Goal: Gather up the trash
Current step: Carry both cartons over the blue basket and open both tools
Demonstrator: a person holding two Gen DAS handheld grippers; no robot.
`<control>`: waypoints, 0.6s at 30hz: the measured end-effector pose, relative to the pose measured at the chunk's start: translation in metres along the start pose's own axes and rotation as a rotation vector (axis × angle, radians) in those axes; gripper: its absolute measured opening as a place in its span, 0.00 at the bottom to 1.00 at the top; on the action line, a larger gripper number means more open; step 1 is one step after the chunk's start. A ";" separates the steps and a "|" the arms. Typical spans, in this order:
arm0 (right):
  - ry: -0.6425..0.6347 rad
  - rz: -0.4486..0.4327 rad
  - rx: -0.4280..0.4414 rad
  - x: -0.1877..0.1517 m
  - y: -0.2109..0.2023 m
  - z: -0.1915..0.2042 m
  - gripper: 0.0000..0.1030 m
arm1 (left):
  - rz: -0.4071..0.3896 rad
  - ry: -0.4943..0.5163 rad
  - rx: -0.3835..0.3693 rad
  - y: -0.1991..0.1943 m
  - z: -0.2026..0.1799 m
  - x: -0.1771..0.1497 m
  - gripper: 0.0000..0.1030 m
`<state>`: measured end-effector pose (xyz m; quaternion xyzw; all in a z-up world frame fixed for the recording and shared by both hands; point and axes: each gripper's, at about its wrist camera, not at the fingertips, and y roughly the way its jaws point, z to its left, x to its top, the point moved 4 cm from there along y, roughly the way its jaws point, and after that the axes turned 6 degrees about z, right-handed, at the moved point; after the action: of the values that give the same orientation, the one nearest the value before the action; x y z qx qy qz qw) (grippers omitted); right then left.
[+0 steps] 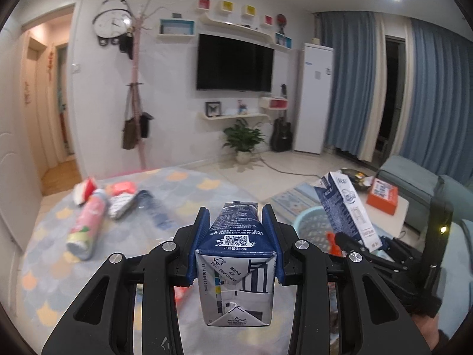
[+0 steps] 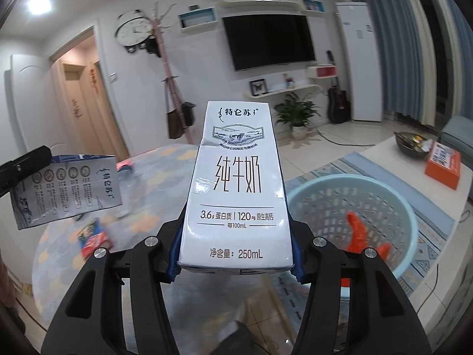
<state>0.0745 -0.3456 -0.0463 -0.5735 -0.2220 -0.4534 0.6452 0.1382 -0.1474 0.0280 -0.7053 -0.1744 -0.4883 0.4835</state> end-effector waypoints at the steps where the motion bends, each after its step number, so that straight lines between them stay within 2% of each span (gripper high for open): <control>1: 0.010 -0.003 -0.018 0.000 0.000 -0.009 0.50 | 0.000 0.005 -0.015 0.004 -0.005 0.002 0.35; 5: 0.036 -0.019 -0.097 0.001 -0.001 -0.044 0.50 | 0.000 0.030 -0.092 0.022 -0.035 0.015 0.35; 8: 0.071 -0.017 -0.158 -0.001 0.002 -0.076 0.50 | 0.028 0.049 -0.157 0.045 -0.061 0.021 0.35; 13: 0.118 0.027 -0.218 -0.012 0.018 -0.116 0.50 | 0.087 0.077 -0.210 0.088 -0.100 0.023 0.35; 18: 0.122 0.077 -0.275 -0.021 0.042 -0.136 0.51 | 0.146 0.085 -0.261 0.131 -0.127 0.020 0.35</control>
<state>0.0679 -0.4695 -0.1187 -0.6359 -0.0962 -0.4884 0.5898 0.1756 -0.3222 -0.0145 -0.7516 -0.0369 -0.4997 0.4291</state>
